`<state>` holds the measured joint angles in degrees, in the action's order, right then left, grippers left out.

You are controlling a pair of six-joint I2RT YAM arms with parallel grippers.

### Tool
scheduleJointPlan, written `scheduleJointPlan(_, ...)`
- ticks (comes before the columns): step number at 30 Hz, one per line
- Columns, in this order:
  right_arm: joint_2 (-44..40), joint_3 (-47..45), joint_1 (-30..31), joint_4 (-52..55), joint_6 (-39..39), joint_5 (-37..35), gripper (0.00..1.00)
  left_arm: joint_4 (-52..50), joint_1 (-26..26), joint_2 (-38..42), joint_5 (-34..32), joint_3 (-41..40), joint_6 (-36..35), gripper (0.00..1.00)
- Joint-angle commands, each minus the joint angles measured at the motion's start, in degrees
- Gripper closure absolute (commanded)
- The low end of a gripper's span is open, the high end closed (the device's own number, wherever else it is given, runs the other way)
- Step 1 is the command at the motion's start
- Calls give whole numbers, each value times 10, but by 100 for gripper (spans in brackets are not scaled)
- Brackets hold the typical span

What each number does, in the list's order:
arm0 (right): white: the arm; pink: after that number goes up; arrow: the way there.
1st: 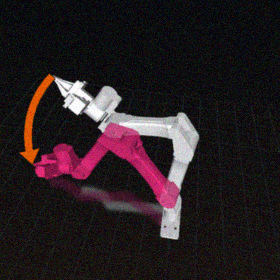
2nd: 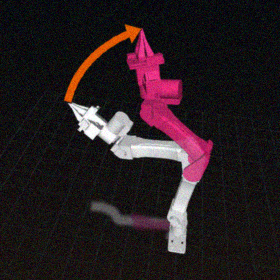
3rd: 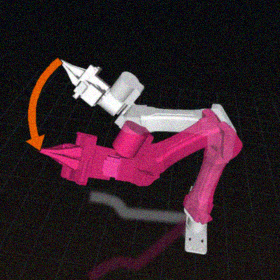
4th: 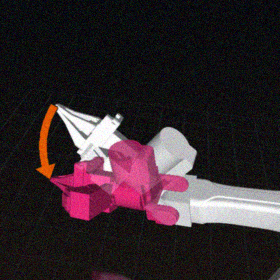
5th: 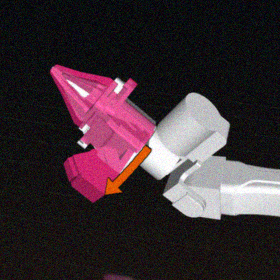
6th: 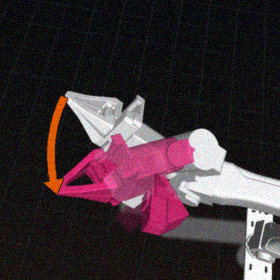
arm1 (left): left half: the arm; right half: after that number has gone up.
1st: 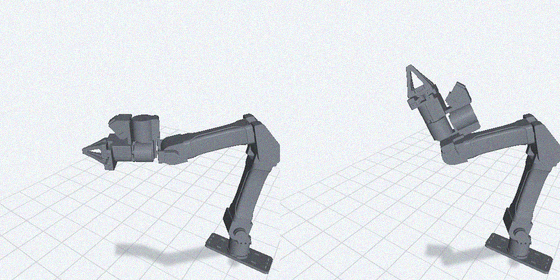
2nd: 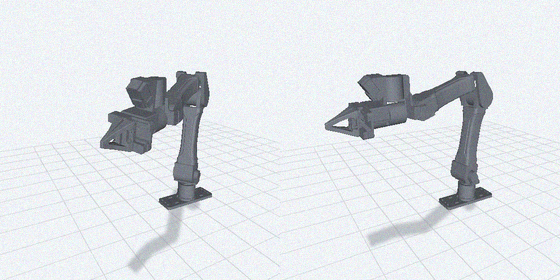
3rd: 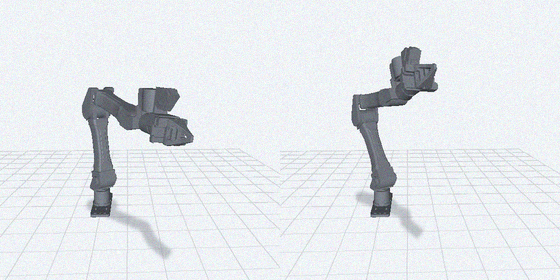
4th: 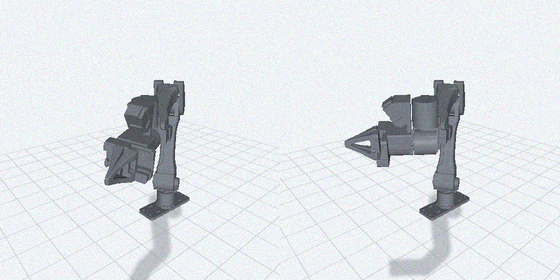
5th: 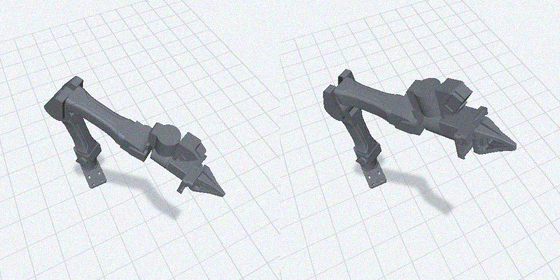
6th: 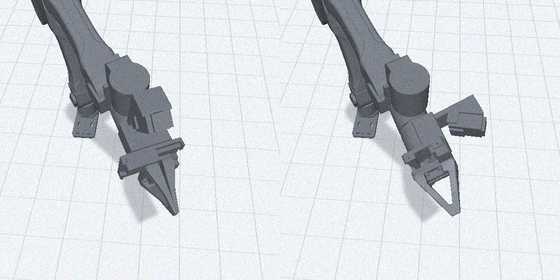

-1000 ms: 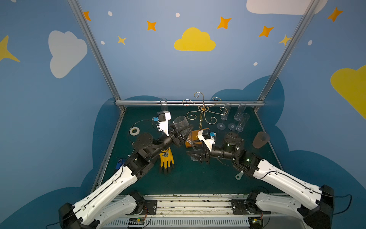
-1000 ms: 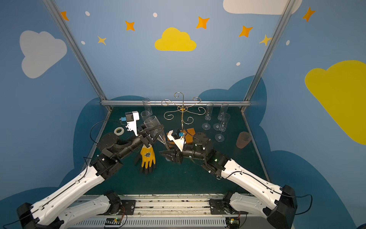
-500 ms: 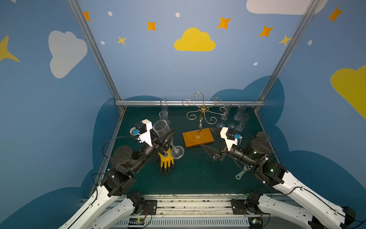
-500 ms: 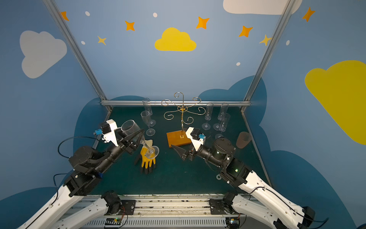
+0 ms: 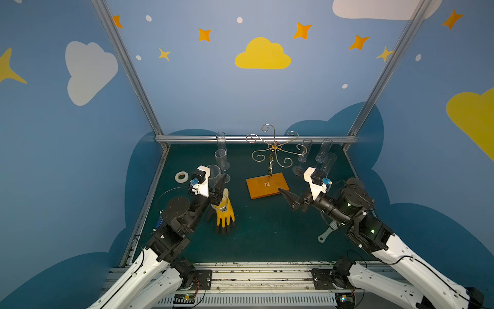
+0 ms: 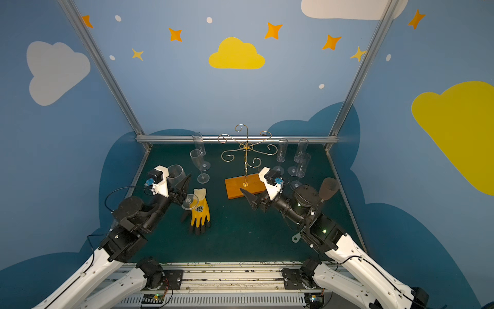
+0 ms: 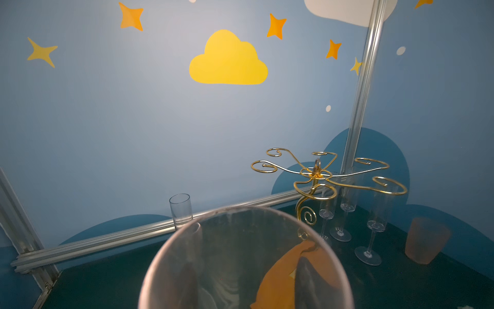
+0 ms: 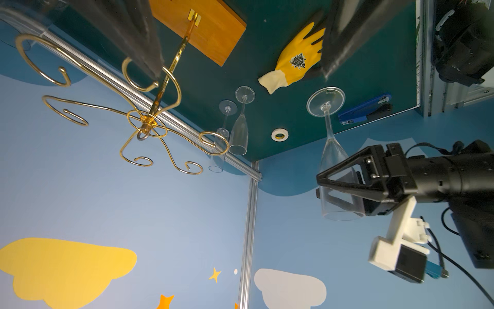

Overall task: Take the wine glass off the wine glass rack
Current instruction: Place the wine glass at the center of the table.

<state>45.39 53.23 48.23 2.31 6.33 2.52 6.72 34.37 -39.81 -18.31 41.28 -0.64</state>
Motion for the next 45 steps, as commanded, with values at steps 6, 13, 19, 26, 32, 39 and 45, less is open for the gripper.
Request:
scheduleJointPlan(6, -12, -22, -12, 14, -27, -2, 9, 168, -34, -131, 68, -14, 1, 53)
scheduleJointPlan(13, -12, -40, -28, -7, -22, 1, 9, 272, -43, -249, 77, -18, 0, 52)
scheduleJointPlan(19, -12, -51, -49, -26, -30, 11, 9, 349, -52, -348, 82, -13, 17, 52)
scheduleJointPlan(26, -19, -52, -65, -17, -32, 14, 9, 451, -59, -463, 63, -4, 27, 52)
scheduleJointPlan(32, -26, -49, -71, 6, -26, 18, 8, 522, -61, -542, 52, 11, 42, 52)
scheduleJointPlan(39, -22, -48, -85, 13, -23, 31, 8, 537, -61, -585, 49, 18, 45, 52)
scheduleJointPlan(45, -12, -42, -95, 20, -18, 43, 8, 567, -58, -619, 51, 13, 46, 52)
